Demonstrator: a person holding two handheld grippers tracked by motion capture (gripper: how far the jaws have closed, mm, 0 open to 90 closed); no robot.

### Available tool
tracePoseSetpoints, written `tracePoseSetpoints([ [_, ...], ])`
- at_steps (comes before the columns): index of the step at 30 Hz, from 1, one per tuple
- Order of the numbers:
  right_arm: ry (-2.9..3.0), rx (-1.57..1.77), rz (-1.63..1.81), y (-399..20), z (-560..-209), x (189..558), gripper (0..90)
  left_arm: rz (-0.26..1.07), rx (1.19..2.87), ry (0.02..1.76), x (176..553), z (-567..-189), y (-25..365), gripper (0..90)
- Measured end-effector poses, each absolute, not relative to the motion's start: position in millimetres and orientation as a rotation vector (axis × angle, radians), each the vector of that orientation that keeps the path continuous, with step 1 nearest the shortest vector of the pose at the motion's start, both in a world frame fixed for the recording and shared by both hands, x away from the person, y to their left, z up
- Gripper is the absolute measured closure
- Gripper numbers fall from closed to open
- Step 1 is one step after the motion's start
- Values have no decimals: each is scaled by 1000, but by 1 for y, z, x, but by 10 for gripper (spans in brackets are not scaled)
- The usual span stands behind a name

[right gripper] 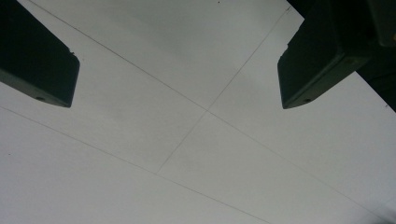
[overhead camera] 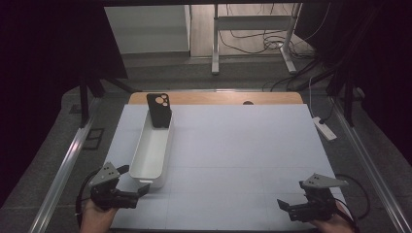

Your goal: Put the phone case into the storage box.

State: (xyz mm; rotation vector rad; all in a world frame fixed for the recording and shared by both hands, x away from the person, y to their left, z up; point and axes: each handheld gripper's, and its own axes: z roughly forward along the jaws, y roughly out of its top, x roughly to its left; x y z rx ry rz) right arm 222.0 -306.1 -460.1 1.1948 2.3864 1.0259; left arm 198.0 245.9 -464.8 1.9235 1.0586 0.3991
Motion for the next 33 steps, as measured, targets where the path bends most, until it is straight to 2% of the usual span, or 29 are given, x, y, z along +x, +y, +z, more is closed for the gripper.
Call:
tracePoseSetpoints([
  [33, 2383, 1197, 1022, -306, -460, 222, 0, 456, 1992, 1170, 164, -490, 255, 0],
])
